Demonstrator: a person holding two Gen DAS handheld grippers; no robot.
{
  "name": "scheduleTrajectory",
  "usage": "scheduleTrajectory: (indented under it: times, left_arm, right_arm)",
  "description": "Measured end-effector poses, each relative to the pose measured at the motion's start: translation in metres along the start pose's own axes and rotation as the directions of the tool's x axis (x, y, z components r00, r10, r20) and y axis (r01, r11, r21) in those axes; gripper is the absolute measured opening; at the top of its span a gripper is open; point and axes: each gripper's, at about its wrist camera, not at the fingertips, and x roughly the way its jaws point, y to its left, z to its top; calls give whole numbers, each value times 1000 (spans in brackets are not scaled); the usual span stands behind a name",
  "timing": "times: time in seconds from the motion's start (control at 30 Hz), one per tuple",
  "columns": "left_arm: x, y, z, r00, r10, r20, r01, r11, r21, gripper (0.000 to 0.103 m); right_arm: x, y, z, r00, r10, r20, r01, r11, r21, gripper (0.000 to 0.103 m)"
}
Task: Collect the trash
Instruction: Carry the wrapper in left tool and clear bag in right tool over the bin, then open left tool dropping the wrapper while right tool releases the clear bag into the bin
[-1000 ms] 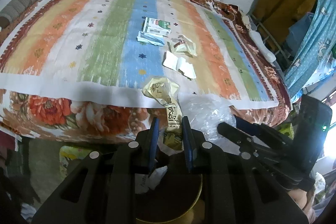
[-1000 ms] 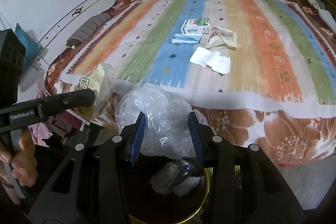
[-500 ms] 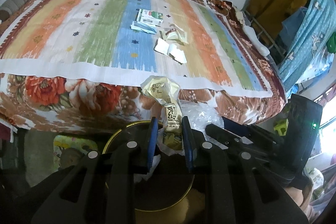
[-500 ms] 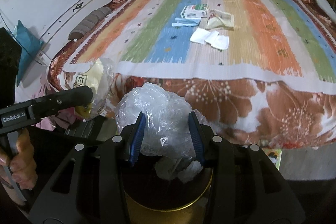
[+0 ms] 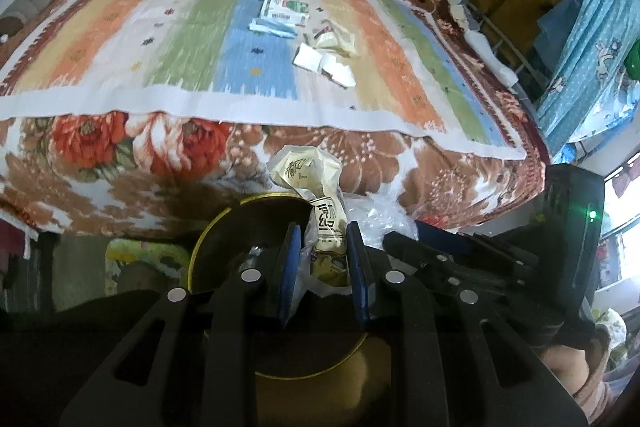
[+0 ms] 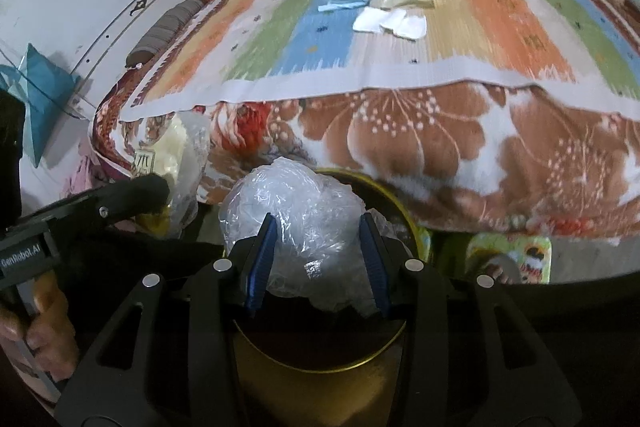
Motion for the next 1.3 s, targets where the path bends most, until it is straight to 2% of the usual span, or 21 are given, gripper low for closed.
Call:
scheduleTrajectory:
  times: [0.27,0.7,0.77,0.8,0.87,1.0,1.3]
  left_arm:
    - [7,0,-19,998,66,-21,-66,998,4,22]
    - [13,3,-22,995,81,-50,-82,996,-19,24]
    - [14,4,-22,996,79,-51,-80,997,-22,32]
    - [14,4,-22,996,78,-52,-80,997,-24,44]
    - [13,6,-21,995,86,-46,-88,996,-34,56]
    - [11,9,-19,996,84,-36,-86,995,-54,58]
    - [7,10,-17,995,96,-9,-96,994,-60,64]
  right_arm:
    - [17,-10,-17,999,-9,-47,13,996,90,40]
    - [22,-10,-20,997,-35,-66,41,995,90,44]
    - [23,-10,-20,997,-40,-71,46,995,88,46]
    - [24,-10,-21,996,-41,-81,48,995,88,49]
    - [27,-9,-21,994,-45,-100,54,995,86,54]
    - [26,-10,-22,994,-37,-98,47,994,96,62]
    - [22,-6,-22,995,-48,-82,53,996,65,65]
